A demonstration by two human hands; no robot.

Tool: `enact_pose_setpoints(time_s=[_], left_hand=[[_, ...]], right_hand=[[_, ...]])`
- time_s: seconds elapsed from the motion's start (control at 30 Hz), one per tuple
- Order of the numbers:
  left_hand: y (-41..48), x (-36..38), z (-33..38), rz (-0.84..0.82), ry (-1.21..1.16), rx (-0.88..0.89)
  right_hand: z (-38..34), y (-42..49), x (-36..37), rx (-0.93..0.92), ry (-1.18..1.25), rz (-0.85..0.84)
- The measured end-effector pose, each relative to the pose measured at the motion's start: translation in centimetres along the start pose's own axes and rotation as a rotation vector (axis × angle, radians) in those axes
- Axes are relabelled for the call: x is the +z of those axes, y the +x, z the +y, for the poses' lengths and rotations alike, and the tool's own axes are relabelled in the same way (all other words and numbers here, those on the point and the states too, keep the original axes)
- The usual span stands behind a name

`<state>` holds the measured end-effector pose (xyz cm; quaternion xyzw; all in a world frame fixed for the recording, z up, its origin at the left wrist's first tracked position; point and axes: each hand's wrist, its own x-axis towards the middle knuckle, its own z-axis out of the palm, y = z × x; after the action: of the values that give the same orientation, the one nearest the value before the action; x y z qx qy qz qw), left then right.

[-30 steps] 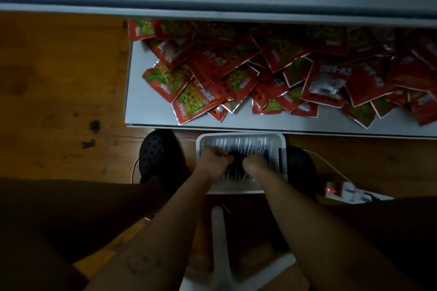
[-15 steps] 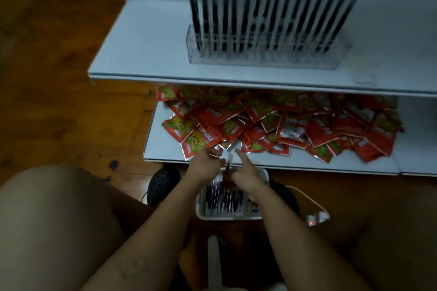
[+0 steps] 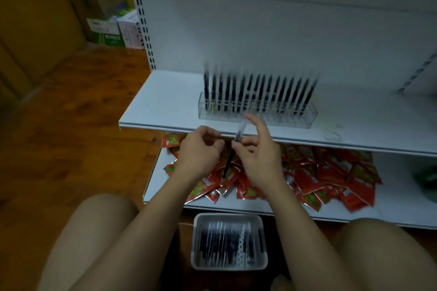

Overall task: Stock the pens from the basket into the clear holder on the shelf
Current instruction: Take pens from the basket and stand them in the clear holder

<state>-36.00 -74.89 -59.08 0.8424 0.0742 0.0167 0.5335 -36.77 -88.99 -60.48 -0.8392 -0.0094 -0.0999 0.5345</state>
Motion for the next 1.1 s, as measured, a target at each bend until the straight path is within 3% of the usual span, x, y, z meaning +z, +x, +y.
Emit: enact_pose_setpoints(time_s=[0.17,0.27,0.47,0.67,0.93,1.1], left_hand=[[3.1,-1.7,2.2,0.083,0.011,0.084],[5.5,-1.6,2.0,0.132,-0.013,0.034],[9.9,-0.2,1.5,0.212,-0.001,-0.057],[12.7,0.6,0.5,0.145,0.007,-0.223],[13.2,1.1,0.4,0.123,-0.064,-0.226],[12.5,1.3,0.4,0.147,-0.079,-0.236]], right_hand=[[-4.1,4.6,-3.6,-0.152,-0.086,0.132],[-5.0,7.5,-4.9,-0.281,-0.149,0.193],[-3.6,11.4,-4.1,-0.354,-0.057,0.321],[-2.3,13.7,-3.5,-0.377,-0.074,0.29],[-0.7,14.6,-4.1,-0.382,-0.355,0.171],[-0.7,13.0,-4.5,-0.334,-0.392,0.087]])
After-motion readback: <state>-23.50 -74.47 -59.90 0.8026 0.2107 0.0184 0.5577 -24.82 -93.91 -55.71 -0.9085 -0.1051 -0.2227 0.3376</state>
